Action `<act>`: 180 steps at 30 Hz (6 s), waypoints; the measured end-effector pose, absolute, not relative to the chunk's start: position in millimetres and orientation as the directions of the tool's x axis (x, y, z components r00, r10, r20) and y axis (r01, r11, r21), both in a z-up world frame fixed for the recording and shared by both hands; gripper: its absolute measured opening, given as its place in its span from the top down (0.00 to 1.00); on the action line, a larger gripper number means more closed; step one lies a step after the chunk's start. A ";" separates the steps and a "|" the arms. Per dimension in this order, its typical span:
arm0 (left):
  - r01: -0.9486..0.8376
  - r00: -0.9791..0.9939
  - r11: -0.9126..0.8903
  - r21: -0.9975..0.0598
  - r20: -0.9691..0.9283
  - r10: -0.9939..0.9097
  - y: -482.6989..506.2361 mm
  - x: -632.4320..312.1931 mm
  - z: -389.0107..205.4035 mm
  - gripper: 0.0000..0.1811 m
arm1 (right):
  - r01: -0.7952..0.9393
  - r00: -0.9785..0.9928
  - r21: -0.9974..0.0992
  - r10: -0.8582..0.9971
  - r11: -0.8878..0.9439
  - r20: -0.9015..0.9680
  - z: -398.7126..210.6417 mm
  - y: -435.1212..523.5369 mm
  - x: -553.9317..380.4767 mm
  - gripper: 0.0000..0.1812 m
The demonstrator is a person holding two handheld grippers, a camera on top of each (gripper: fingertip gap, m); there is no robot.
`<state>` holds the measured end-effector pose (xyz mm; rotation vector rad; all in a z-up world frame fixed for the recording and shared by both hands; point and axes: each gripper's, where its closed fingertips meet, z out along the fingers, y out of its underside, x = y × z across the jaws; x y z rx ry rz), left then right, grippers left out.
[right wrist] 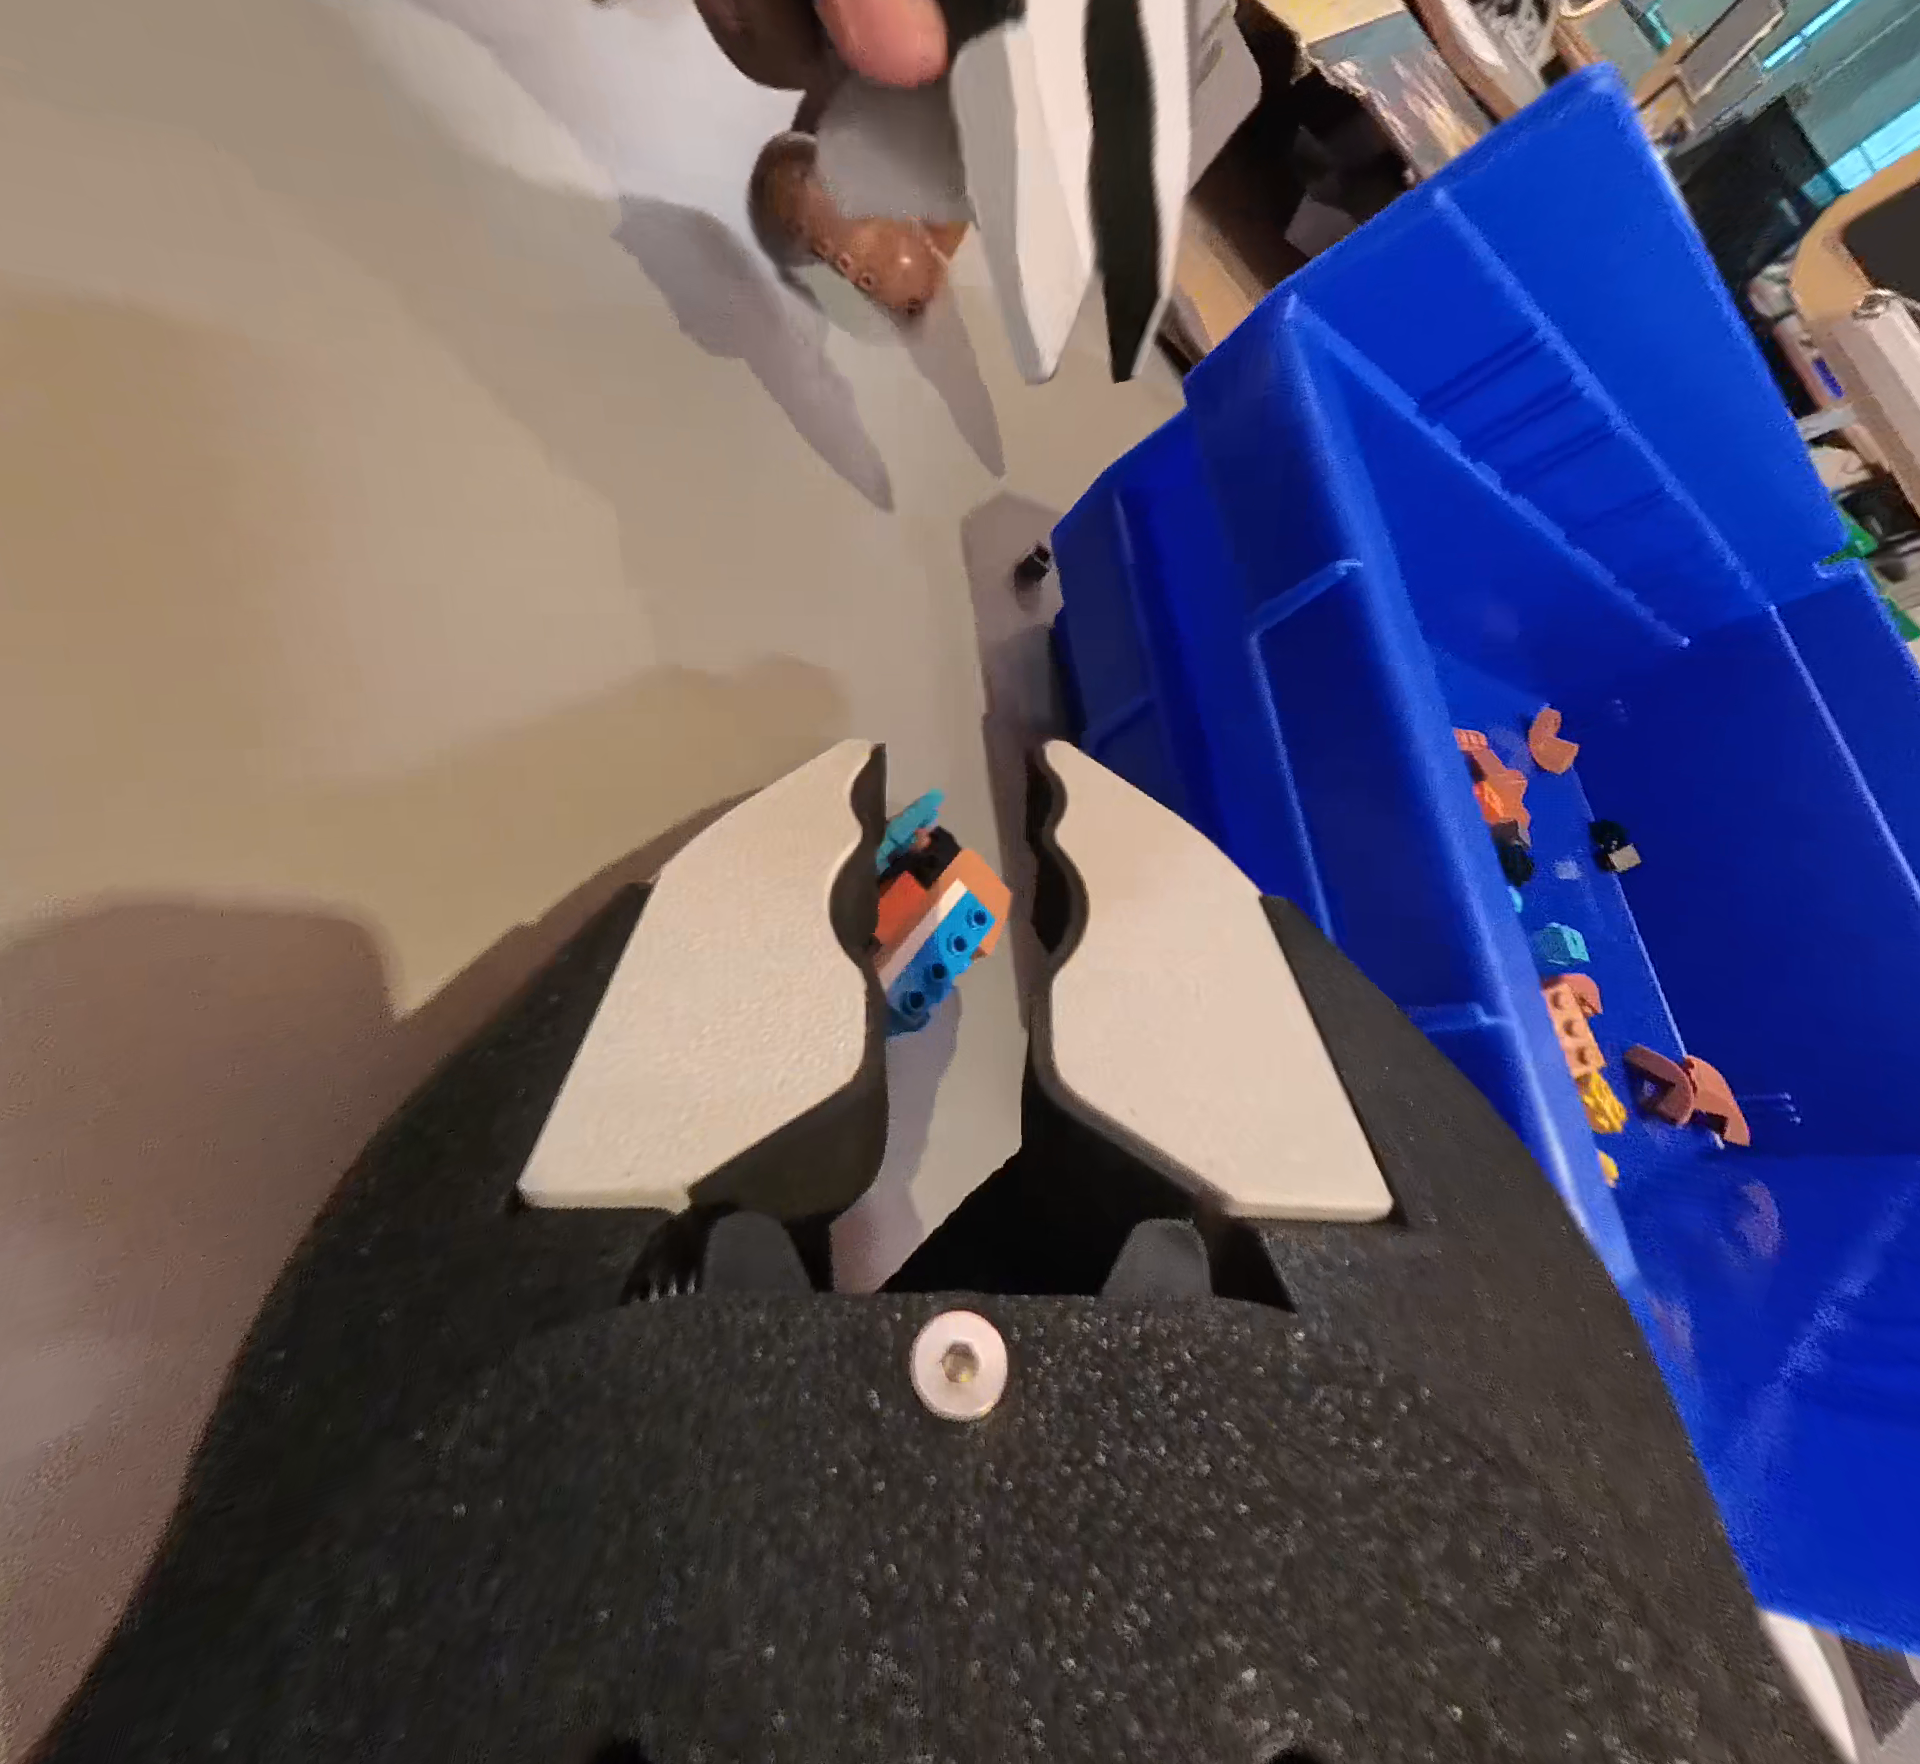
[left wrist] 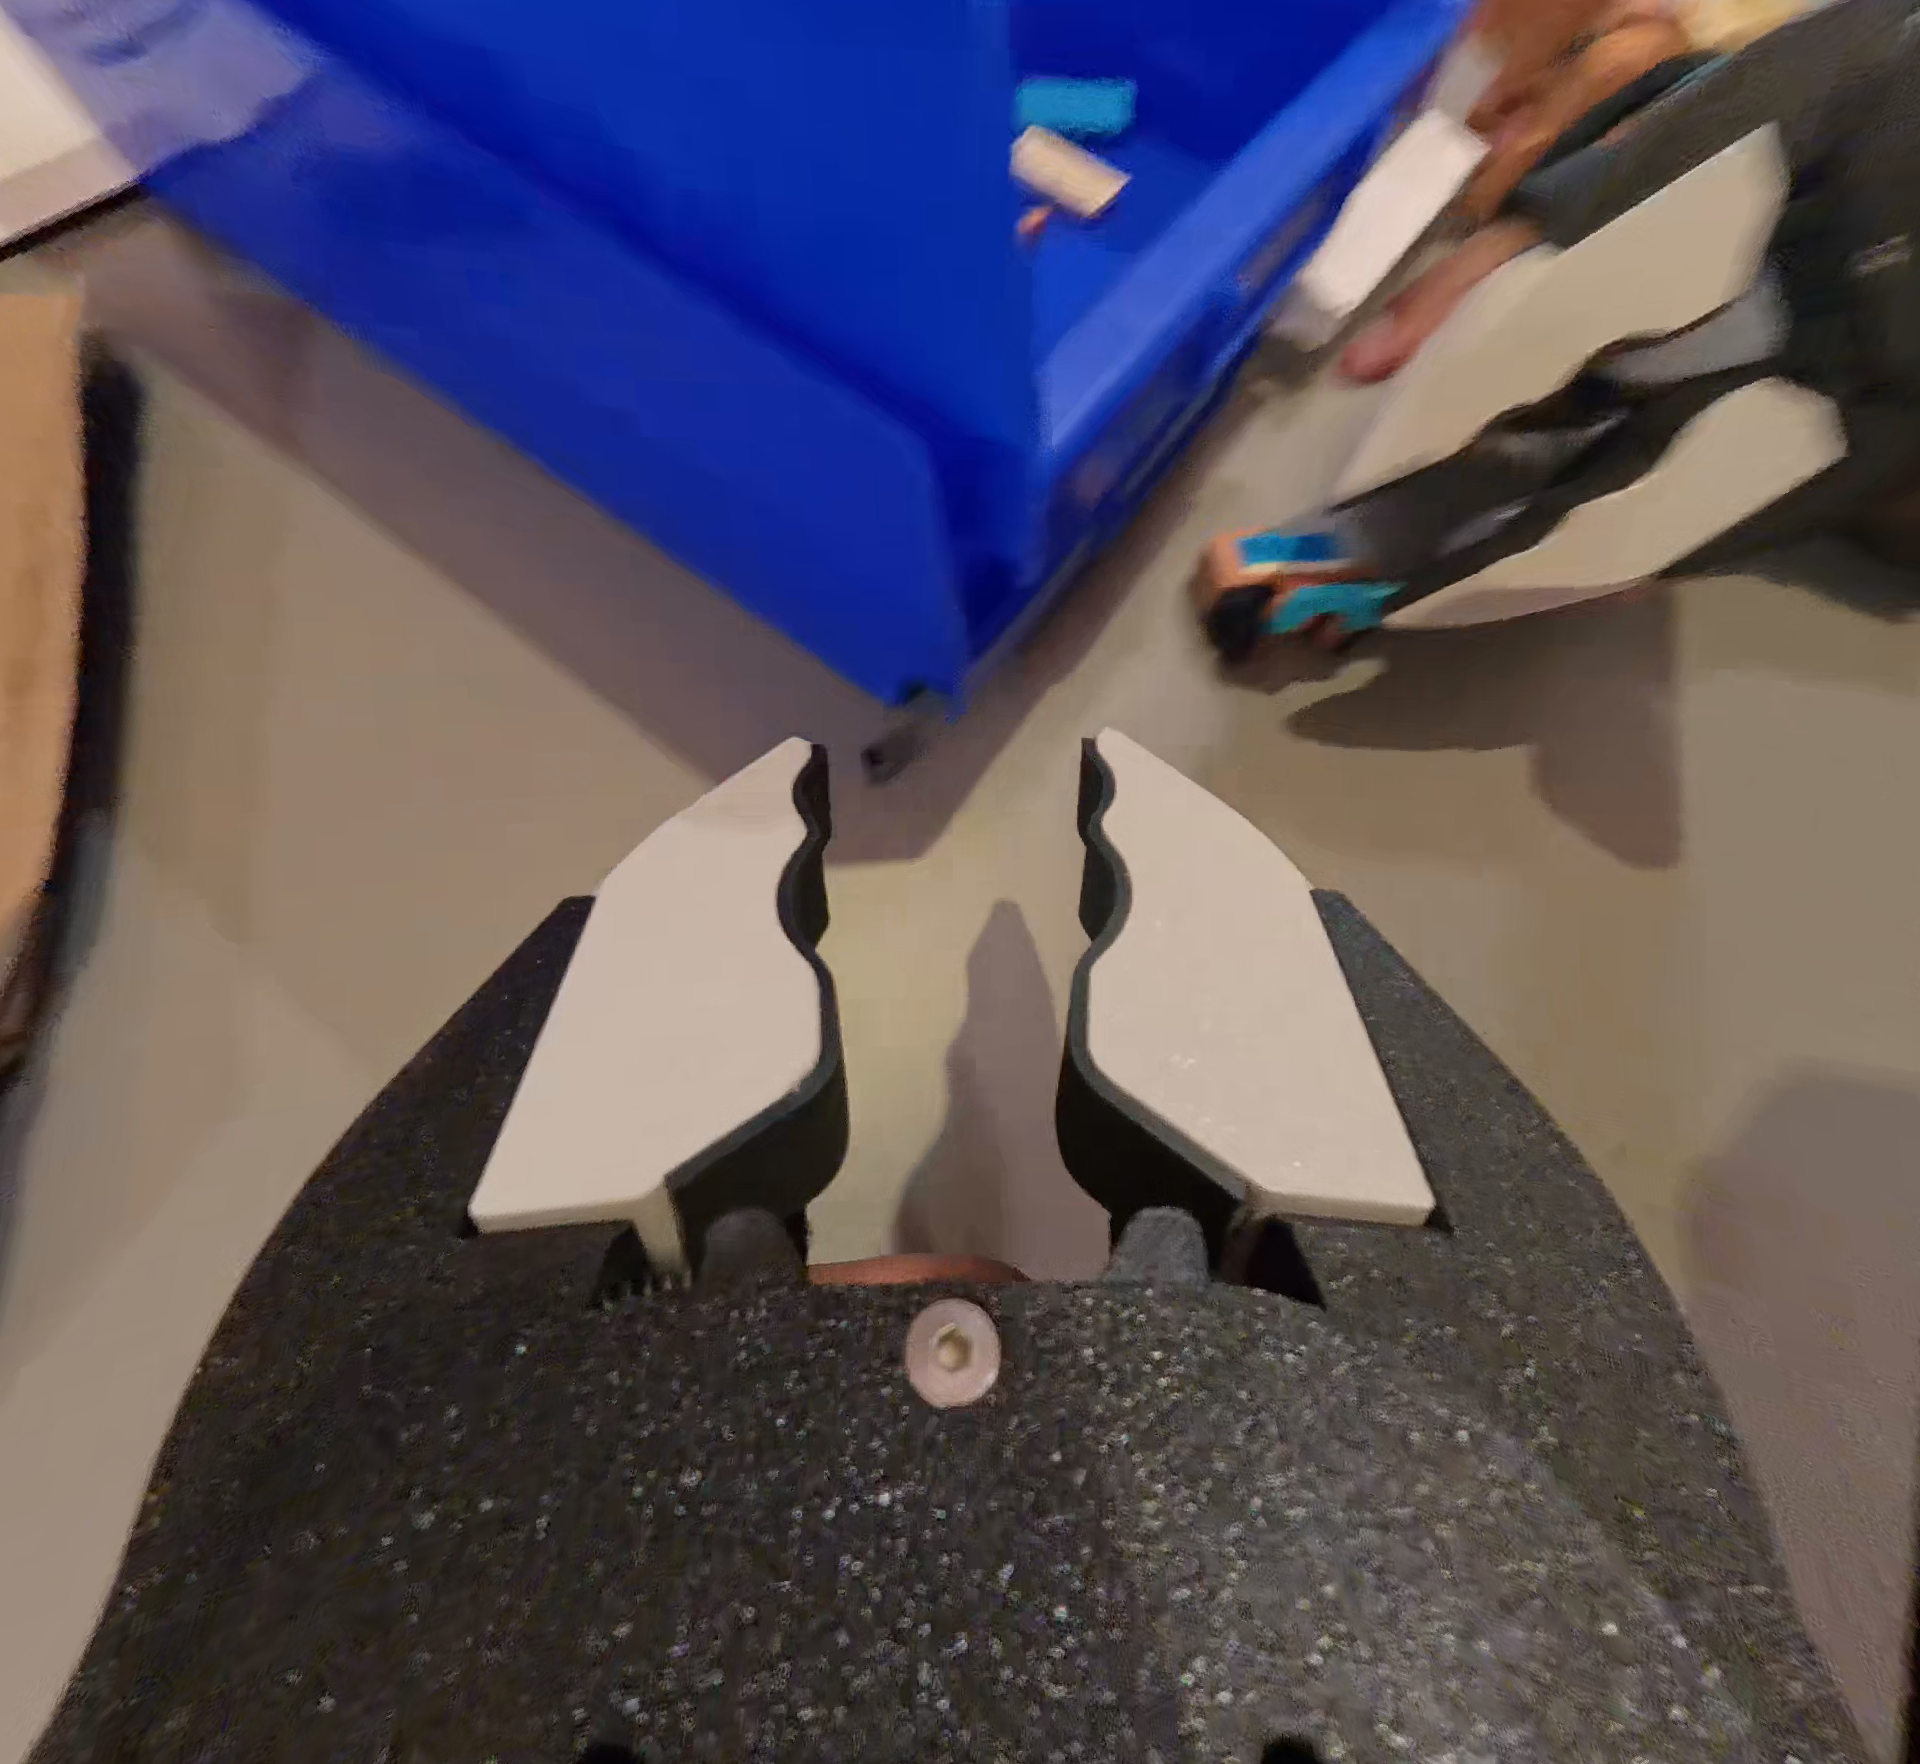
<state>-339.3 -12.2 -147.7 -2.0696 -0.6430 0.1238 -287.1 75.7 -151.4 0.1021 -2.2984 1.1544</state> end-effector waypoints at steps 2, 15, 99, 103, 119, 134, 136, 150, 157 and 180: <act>0.405 0.840 -0.473 -0.783 0.114 0.530 -15.4 -345.7 -161.5 0.74 | -0.301 -0.836 -0.720 0.190 0.625 0.515 -149.8 77.2 -289.4 0.86; 0.315 0.797 -0.630 -0.710 -0.162 0.582 -15.5 -362.3 -181.8 0.78 | -0.329 -0.823 -0.692 0.165 0.643 0.544 -153.7 70.8 -284.4 0.86; 0.049 0.999 -0.800 -0.598 0.041 0.031 71.8 -268.0 -202.4 0.85 | -0.265 -0.934 -0.670 -0.010 0.693 0.358 -181.9 95.8 -263.5 0.82; 0.031 0.996 -0.817 -0.575 0.083 -0.021 64.1 -255.5 -200.9 0.85 | -0.197 -0.945 -0.661 0.040 0.724 0.325 -189.7 103.6 -275.2 0.76; 0.033 0.998 -0.799 -0.601 0.057 -0.002 60.6 -257.8 -186.7 0.80 | -0.208 -0.973 -0.685 -0.079 0.698 0.215 -182.7 104.4 -245.8 0.79; 0.080 0.994 -0.814 -0.575 0.106 0.023 52.4 -256.5 -189.2 0.83 | -0.221 -0.973 -0.658 -0.121 0.720 0.195 -194.9 96.7 -234.1 0.78; 0.090 0.995 -0.803 -0.590 0.093 0.043 50.5 -263.1 -186.2 0.83 | -0.224 -0.975 -0.682 -0.157 0.696 0.160 -190.2 97.5 -225.4 0.79; -0.211 0.977 -0.616 -0.759 -0.161 -0.137 70.7 -261.5 -151.6 0.83 | -0.150 -0.974 -0.807 0.052 0.570 0.218 -164.7 81.3 -259.3 0.77; -0.221 0.974 -0.541 -0.811 -0.207 -0.087 77.8 -268.8 -135.4 0.83 | -0.117 -0.978 -0.859 0.093 0.499 0.187 -155.2 72.7 -260.6 0.78; -0.090 0.995 -0.585 -0.806 -0.047 -0.089 64.2 -260.0 -134.5 0.80 | -0.106 -0.977 -0.866 0.112 0.489 0.183 -152.2 71.7 -261.6 0.76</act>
